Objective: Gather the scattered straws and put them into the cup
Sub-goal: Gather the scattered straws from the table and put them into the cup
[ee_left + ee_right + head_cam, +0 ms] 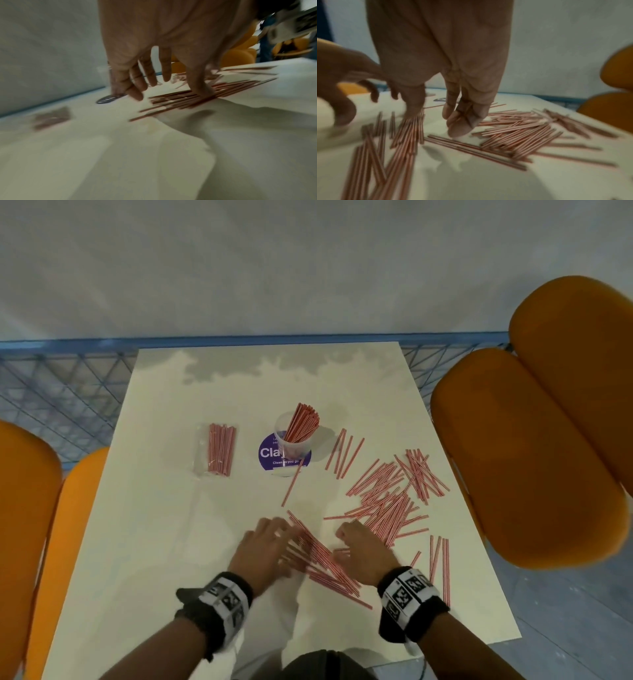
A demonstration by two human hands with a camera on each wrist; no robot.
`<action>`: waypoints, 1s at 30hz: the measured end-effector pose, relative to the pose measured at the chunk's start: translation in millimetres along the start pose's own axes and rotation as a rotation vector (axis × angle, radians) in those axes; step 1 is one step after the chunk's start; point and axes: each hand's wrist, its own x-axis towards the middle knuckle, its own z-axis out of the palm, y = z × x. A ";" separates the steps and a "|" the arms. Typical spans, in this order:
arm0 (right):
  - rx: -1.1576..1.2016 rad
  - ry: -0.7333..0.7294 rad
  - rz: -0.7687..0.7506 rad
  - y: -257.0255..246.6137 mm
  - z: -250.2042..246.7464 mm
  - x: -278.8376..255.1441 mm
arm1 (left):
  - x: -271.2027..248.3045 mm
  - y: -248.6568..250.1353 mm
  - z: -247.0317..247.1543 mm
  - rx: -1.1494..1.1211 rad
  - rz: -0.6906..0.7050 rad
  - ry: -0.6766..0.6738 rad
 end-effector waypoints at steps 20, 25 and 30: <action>-0.037 0.102 -0.098 18.0 50.0 -22.1 | 130.1 -0.3 -37.2 -0.298 -0.536 0.098; -0.012 0.136 -0.075 14.6 46.6 -20.2 | 136.8 -2.2 -25.2 -0.241 -0.479 0.125; -0.085 0.145 -0.195 -6.1 54.1 -3.0 | 123.6 -3.4 -18.5 -0.210 -0.316 0.097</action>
